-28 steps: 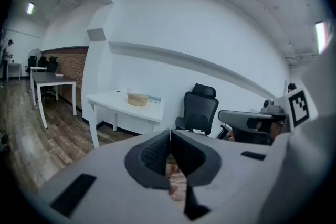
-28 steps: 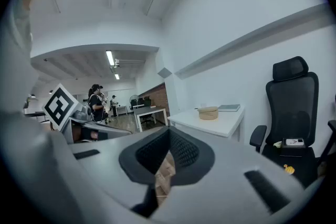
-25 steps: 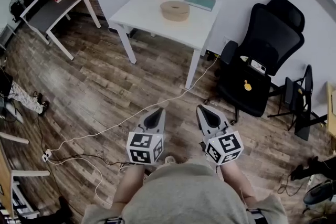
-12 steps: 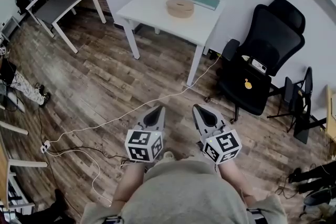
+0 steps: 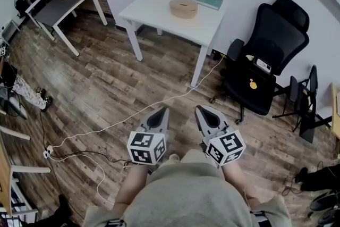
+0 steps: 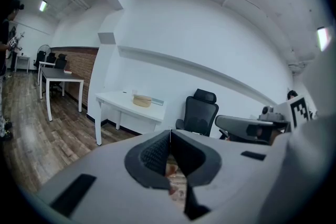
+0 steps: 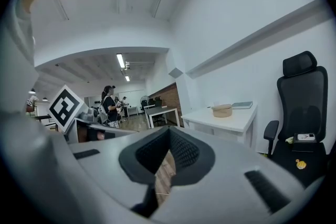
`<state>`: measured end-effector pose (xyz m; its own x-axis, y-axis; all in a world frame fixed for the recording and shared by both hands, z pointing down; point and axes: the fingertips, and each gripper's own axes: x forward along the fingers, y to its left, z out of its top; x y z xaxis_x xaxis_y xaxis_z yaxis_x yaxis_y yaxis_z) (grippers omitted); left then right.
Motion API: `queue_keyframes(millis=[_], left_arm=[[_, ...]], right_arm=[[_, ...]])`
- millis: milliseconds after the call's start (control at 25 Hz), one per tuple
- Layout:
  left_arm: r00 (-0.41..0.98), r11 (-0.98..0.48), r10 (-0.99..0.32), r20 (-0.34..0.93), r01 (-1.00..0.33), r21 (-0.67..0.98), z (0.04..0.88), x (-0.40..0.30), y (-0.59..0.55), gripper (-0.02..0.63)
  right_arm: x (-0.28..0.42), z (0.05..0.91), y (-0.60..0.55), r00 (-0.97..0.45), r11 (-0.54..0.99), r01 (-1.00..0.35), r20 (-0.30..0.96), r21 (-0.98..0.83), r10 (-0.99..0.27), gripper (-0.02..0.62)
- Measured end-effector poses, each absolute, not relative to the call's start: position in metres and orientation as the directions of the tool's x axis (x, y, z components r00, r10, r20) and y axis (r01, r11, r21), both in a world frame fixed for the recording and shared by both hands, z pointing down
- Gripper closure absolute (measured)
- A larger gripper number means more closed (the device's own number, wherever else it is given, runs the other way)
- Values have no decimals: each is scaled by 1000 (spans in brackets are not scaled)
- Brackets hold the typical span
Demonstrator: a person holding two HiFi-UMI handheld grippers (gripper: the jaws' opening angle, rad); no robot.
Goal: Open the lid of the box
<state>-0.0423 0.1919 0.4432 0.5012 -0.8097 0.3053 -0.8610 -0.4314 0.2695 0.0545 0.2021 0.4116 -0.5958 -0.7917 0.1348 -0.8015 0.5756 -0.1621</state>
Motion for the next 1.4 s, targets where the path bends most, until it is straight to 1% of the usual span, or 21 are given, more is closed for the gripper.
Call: queue_keyframes(millis=[360, 560, 880, 1400], left_arm=[[503, -422, -798, 333, -860, 288, 453, -46, 180, 598], [501, -420, -798, 335, -861, 287, 457, -48, 156, 598], [464, -377, -819, 337, -879, 293, 458, -65, 86, 598], [410, -336, -848, 335, -906, 257, 442, -62, -46, 597]], right_arm=[[50, 420, 190, -597, 574, -801, 157, -169, -787, 595], [51, 428, 163, -597, 572, -801, 161, -175, -786, 595], [47, 426, 87, -598, 571, -799, 144, -188, -789, 595], [52, 406, -53, -629, 608, -776, 128, -170, -767, 595]])
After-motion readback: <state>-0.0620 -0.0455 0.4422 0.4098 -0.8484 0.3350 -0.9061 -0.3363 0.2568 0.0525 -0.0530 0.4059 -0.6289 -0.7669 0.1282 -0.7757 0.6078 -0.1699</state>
